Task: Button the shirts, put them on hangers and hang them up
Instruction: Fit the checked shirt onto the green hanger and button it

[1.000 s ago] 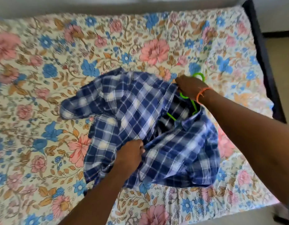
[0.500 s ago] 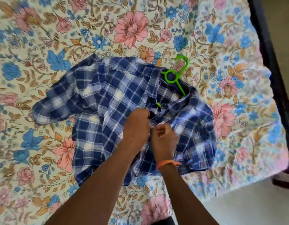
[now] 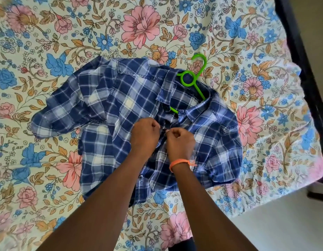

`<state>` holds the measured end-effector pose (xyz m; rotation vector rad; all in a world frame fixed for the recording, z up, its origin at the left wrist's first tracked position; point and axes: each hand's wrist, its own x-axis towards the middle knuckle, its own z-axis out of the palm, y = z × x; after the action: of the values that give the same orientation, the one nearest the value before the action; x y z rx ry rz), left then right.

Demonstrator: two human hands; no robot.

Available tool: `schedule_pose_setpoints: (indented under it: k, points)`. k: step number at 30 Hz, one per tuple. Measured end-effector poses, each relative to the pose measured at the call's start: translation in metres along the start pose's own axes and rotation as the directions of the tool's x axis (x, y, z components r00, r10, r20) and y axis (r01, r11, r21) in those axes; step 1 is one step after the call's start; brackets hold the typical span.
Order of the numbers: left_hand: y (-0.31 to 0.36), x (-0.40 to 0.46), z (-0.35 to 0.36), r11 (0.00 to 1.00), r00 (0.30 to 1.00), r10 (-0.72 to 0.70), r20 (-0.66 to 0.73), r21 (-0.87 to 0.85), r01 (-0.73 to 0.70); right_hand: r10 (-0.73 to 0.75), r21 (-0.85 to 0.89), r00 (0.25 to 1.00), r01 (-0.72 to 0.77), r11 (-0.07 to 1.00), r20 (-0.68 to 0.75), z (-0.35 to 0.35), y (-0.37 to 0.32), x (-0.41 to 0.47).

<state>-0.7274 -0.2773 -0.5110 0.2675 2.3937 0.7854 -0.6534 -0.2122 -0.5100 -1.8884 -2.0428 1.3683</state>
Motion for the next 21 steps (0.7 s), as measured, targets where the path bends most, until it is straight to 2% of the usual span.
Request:
schedule_pose_setpoints:
  k: [2,4,6,8,10,13,18,21]
  points:
    - [-0.004,0.0,-0.001,0.999,0.999,0.014,0.046,-0.036,-0.012,0.022,0.193,0.999,-0.029,0.981,0.041,-0.001,0.007,-0.004]
    - [-0.011,0.001,-0.001,0.991,0.995,0.0,0.098,-0.132,0.013,0.11,0.386,0.988,-0.144,0.911,0.109,-0.004,0.012,-0.006]
    - [-0.016,0.0,-0.003,0.975,0.988,-0.012,0.152,-0.218,0.046,0.175,0.485,0.973,-0.226,0.845,0.148,-0.01,0.011,-0.007]
    - [-0.018,-0.001,-0.005,0.971,0.98,0.0,0.197,-0.236,0.047,0.171,0.528,0.969,-0.241,0.814,0.179,-0.014,0.007,-0.01]
    - [-0.017,-0.002,-0.006,0.965,0.973,0.011,0.232,-0.257,0.05,0.088,0.473,0.978,-0.169,0.865,0.187,-0.011,0.003,-0.014]
    - [-0.018,-0.003,-0.004,0.951,0.965,0.004,0.263,-0.299,0.077,-0.02,0.3,0.992,-0.02,0.954,0.128,-0.001,0.001,-0.016]
    - [-0.022,-0.002,-0.004,0.912,0.952,-0.004,0.305,-0.389,0.128,-0.088,0.221,0.994,0.073,0.973,0.06,0.005,0.001,-0.013]
    - [-0.022,-0.001,-0.004,0.893,0.949,-0.023,0.315,-0.421,0.161,-0.103,0.226,0.992,0.086,0.97,0.066,0.004,0.005,-0.015]
